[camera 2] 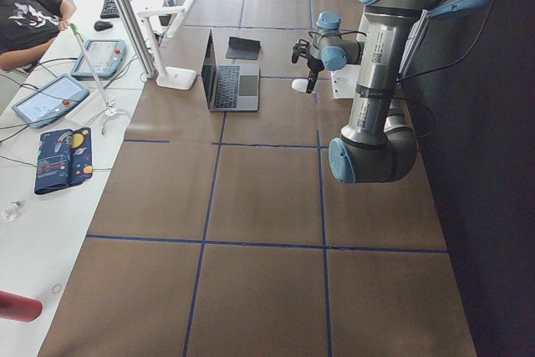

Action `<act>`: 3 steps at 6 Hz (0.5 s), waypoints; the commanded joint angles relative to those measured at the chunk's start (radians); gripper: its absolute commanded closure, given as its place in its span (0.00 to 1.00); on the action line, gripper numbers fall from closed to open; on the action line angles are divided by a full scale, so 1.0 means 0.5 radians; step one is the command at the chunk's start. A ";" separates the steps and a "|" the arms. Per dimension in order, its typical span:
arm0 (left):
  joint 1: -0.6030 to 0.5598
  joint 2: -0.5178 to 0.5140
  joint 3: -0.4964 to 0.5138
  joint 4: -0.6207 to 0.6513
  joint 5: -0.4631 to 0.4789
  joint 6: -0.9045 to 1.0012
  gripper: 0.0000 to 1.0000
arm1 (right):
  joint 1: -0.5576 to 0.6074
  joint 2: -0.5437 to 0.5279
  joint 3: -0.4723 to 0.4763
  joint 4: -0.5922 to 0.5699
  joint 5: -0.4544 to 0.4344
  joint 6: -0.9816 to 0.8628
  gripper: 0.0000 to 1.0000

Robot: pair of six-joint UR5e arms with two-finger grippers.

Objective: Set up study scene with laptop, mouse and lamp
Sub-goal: 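Lift the white mouse with the left gripper and carry it over the mouse pad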

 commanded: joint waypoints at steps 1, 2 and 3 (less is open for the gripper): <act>-0.155 -0.405 0.324 0.092 -0.041 0.025 0.62 | 0.000 -0.003 -0.003 0.000 -0.009 0.000 0.00; -0.247 -0.583 0.538 0.086 -0.105 0.025 0.62 | 0.000 -0.003 -0.003 0.000 -0.009 0.000 0.00; -0.309 -0.855 0.838 0.077 -0.136 0.019 0.62 | 0.000 -0.003 -0.003 0.000 -0.009 0.000 0.00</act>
